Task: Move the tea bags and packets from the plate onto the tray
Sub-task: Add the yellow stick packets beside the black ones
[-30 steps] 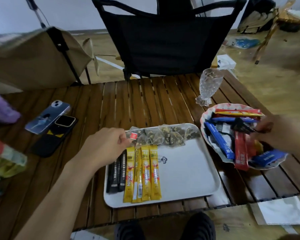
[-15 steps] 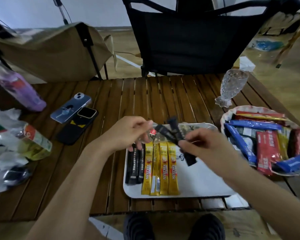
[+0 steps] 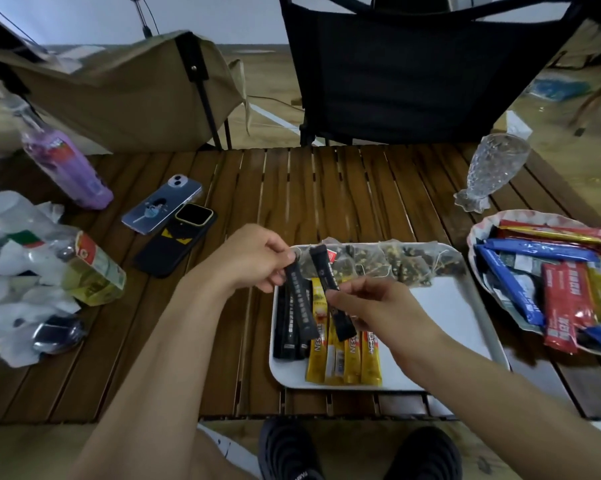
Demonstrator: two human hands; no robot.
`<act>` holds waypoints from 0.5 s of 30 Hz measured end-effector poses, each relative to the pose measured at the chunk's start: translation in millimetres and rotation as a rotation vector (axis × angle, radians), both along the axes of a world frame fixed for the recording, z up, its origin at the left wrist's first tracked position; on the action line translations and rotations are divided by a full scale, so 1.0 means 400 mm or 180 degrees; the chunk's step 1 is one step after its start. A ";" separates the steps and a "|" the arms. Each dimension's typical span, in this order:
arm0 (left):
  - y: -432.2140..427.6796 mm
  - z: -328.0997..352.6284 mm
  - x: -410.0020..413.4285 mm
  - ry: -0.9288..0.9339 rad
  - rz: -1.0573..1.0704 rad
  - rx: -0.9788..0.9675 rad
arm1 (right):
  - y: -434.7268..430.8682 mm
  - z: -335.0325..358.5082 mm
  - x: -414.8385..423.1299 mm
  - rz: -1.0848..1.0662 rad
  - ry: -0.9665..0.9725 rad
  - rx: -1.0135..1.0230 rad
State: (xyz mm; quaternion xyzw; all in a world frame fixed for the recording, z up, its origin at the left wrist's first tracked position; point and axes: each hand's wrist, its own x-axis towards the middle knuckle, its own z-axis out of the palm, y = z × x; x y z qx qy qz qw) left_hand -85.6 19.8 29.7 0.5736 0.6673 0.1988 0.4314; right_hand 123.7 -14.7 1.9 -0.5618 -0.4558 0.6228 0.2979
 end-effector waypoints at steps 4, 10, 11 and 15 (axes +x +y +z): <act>0.004 -0.027 -0.007 0.0401 -0.0133 -0.0372 | -0.003 -0.013 -0.011 0.0085 -0.0401 0.0078; 0.012 -0.043 0.013 0.0885 -0.0143 -0.0536 | -0.011 -0.044 -0.045 0.0407 -0.0719 0.0131; 0.012 -0.044 0.017 0.0914 -0.0155 -0.0594 | -0.012 -0.046 -0.052 0.0452 -0.0763 0.0141; 0.012 -0.055 0.021 0.1013 -0.0126 -0.0671 | -0.016 -0.059 -0.067 0.0597 -0.1062 0.0350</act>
